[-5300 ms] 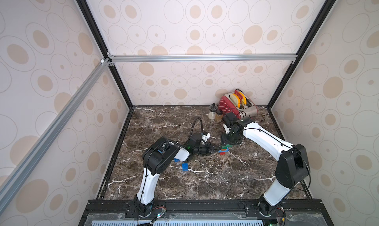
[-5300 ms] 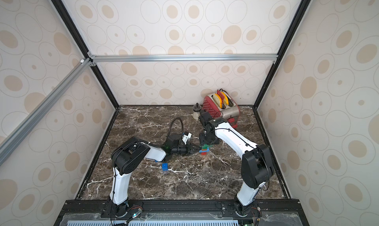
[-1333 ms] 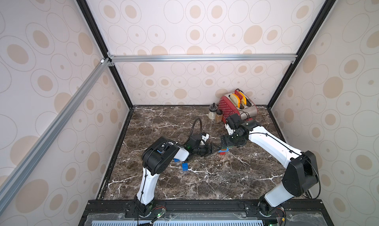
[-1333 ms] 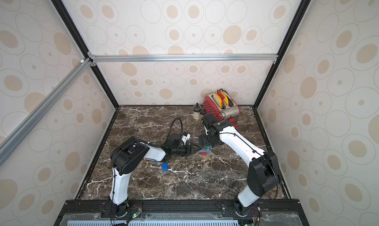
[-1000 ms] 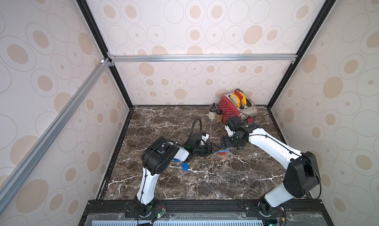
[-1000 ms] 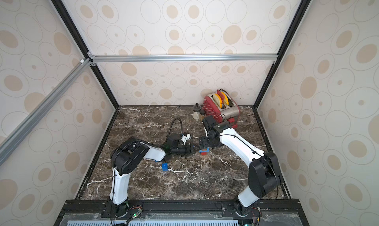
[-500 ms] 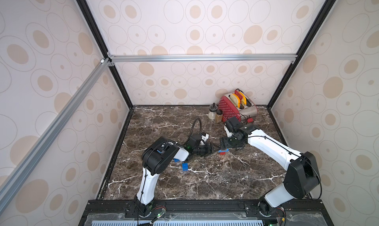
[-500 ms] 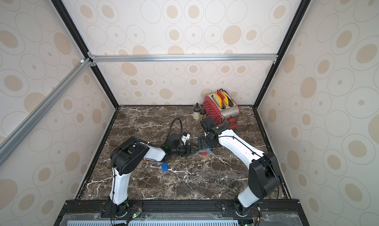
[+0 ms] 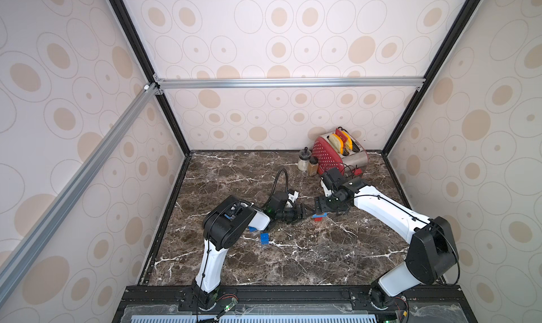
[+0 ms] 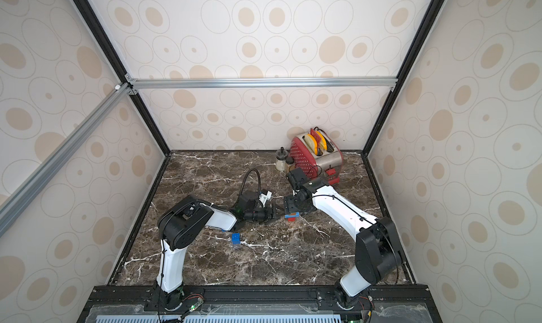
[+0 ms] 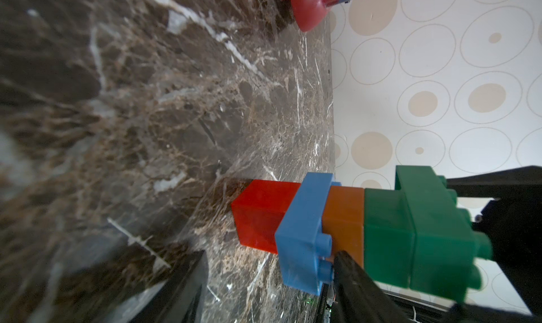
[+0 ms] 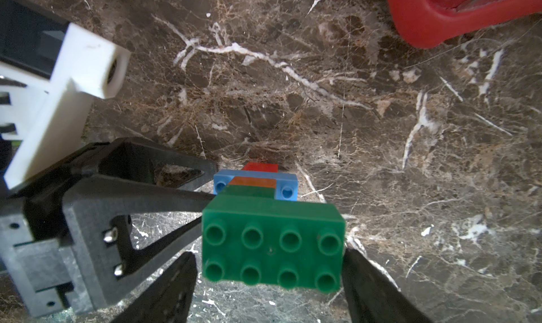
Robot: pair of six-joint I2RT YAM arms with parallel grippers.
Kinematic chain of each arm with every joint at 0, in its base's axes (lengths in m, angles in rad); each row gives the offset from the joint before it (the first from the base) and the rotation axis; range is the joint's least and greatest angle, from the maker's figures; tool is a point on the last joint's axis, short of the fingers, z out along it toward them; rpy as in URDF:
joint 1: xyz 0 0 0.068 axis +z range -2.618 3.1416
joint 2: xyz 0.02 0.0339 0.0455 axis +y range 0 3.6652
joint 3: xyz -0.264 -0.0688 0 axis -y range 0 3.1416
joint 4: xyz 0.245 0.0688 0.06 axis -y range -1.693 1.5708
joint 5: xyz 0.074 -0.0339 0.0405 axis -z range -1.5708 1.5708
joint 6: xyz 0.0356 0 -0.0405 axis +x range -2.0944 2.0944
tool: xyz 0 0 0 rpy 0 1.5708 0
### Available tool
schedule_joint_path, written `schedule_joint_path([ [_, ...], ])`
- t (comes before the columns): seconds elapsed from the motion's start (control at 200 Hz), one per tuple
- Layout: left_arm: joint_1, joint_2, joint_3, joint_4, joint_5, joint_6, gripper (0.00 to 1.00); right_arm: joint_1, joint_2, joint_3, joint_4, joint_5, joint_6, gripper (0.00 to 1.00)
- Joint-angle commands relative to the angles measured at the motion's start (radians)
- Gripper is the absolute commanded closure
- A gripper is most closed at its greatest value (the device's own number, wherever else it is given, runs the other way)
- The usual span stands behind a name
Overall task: Assemble the letter f with lego
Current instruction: Assemble the lego brick with the lego brick.
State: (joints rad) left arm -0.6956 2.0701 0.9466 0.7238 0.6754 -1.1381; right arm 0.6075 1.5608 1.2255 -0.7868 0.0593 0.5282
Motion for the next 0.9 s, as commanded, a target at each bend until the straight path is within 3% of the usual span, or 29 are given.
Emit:
schedule_joint_path([
  [0.0, 0.005, -0.011, -0.005, 0.021, 0.004, -0.014, 0.3, 0.007, -0.012, -0.011, -0.002, -0.001, 0.015, 0.21],
  [0.631, 0.005, -0.006, -0.005, 0.028, 0.004, -0.022, 0.31, 0.006, 0.002, -0.013, -0.003, 0.006, 0.034, 0.27],
  [0.896, 0.005, -0.005, -0.006, 0.03, 0.005, -0.025, 0.31, 0.008, 0.006, -0.018, 0.003, 0.01, 0.05, 0.24],
])
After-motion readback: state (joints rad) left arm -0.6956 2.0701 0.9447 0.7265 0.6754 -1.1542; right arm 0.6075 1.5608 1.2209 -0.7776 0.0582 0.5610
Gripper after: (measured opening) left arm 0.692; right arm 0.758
